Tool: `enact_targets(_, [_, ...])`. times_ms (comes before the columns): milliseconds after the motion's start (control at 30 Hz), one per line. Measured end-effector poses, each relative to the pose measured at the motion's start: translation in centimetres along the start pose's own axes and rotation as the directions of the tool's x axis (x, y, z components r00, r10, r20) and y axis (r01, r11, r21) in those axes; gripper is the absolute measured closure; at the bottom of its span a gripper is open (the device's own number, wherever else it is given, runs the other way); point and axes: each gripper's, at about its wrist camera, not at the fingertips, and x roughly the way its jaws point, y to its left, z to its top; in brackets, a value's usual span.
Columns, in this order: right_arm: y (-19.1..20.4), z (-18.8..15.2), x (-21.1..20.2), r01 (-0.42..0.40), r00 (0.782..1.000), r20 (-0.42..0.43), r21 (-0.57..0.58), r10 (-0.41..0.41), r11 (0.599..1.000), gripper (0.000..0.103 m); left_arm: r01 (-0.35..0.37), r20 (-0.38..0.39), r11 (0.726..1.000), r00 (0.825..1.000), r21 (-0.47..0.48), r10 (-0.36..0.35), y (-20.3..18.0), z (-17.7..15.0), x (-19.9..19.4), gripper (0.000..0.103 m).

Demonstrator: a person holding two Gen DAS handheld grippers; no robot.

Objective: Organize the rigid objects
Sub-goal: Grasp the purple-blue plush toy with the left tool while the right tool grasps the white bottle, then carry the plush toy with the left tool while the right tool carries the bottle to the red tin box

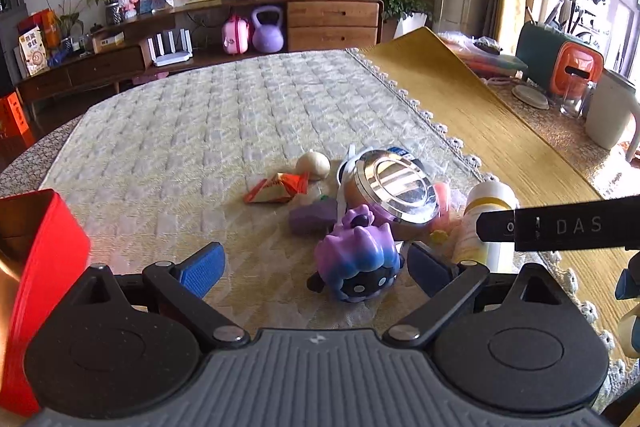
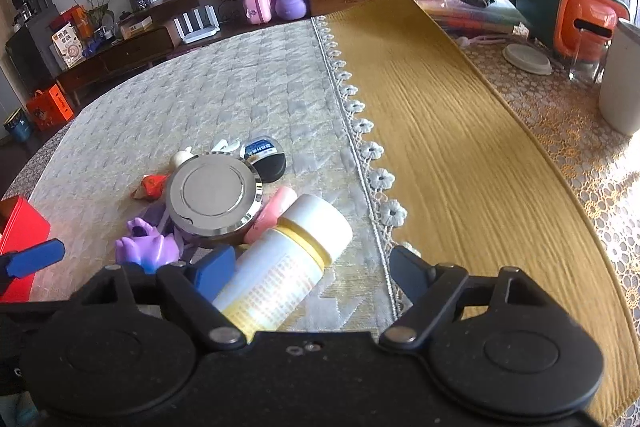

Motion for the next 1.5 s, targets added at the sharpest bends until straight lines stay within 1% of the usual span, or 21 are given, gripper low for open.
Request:
enact_targets(67, [-0.2, 0.0, 0.5, -0.026, 0.999, -0.018, 0.027, 0.026, 0.999, 0.020, 0.010, -0.008, 1.000, 1.000, 0.005, -0.010, -0.2, -0.1, 0.7, 0.006])
enact_targets(133, [-0.1, 0.0, 1.0, -0.038, 0.999, -0.031, 0.036, 0.039, 0.999, 0.020, 0.019, -0.022, 1.000, 1.000, 0.006, -0.019, -0.3, -0.2, 1.2, 0.014])
enact_targets(300, [-0.1, -0.1, 1.6, -0.075, 0.996, -0.050, 0.069, 0.078, 0.995, 0.023, 0.046, -0.040, 0.999, 0.998, 0.017, -0.045, -0.9, -0.3, 2.2, 0.030])
enact_targets(333, [-0.2, -0.1, 1.7, -0.083, 0.995, -0.052, 0.079, 0.088, 0.993, 0.025, 0.052, -0.044, 0.998, 0.998, 0.020, -0.051, -1.0, -0.3, 2.3, 0.034])
enact_targets(400, [-0.3, -0.1, 1.9, -0.107, 0.992, -0.057, 0.097, 0.113, 0.989, 0.030, 0.065, -0.047, 0.998, 0.997, 0.019, -0.064, -1.1, -0.3, 2.6, 0.039])
enact_targets(467, [-0.4, 0.0, 1.9, -0.130, 0.989, -0.060, 0.111, 0.137, 0.985, 0.038, 0.077, -0.047, 0.997, 0.996, 0.018, -0.076, -1.1, -0.3, 2.8, 0.042])
enact_targets(533, [-0.4, 0.0, 2.0, -0.141, 0.987, -0.064, 0.125, 0.149, 0.982, 0.040, 0.081, -0.044, 0.996, 0.996, 0.024, -0.080, -1.2, -0.3, 2.9, 0.044])
enact_targets(567, [-0.5, -0.1, 2.0, -0.151, 0.985, -0.064, 0.136, 0.161, 0.979, 0.043, 0.082, -0.043, 0.996, 0.996, 0.027, -0.081, -1.3, -0.3, 2.9, 0.045])
enact_targets(600, [-0.6, 0.0, 2.1, -0.153, 0.985, -0.062, 0.144, 0.163, 0.978, 0.044, 0.085, -0.042, 0.996, 0.996, 0.027, -0.084, -1.3, -0.2, 3.0, 0.047])
enact_targets(700, [-0.6, 0.0, 2.0, -0.146, 0.986, -0.053, 0.148, 0.155, 0.978, 0.046, 0.089, -0.042, 0.996, 0.995, 0.027, -0.088, -1.3, -0.2, 3.0, 0.048])
enact_targets(800, [-0.6, 0.0, 1.7, -0.138, 0.988, -0.047, 0.146, 0.146, 0.980, 0.052, 0.092, -0.045, 0.996, 0.995, 0.022, -0.090, -1.2, -0.1, 3.0, 0.048])
enact_targets(867, [-0.5, 0.0, 1.4, -0.129, 0.990, -0.046, 0.136, 0.137, 0.982, 0.054, 0.078, -0.049, 0.997, 0.996, 0.019, -0.077, -1.1, -0.1, 2.9, 0.048])
enact_targets(1033, [0.0, -0.5, 0.3, -0.105, 0.993, -0.037, 0.094, 0.109, 0.990, 0.055, 0.056, -0.068, 0.998, 0.996, -0.010, -0.057, -0.2, -0.3, 2.2, 0.048])
enact_targets(1167, [0.5, -0.9, -0.9, -0.093, 0.995, -0.038, 0.067, 0.096, 0.993, 0.055, 0.062, -0.076, 0.997, 0.995, -0.036, -0.064, 0.7, -0.4, 0.9, 0.048])
enact_targets(1367, [2.6, -1.2, -3.0, -0.079, 0.997, -0.021, -0.013, 0.079, 0.997, 0.057, 0.060, -0.066, 0.997, 0.996, -0.051, -0.064, 1.8, -0.5, -1.7, 0.048])
enact_targets(1500, [4.3, -1.2, -4.5, -0.092, 0.996, -0.003, -0.065, 0.092, 0.994, 0.057, 0.056, -0.058, 0.996, 0.997, -0.067, -0.060, 2.9, -0.5, -3.6, 0.048])
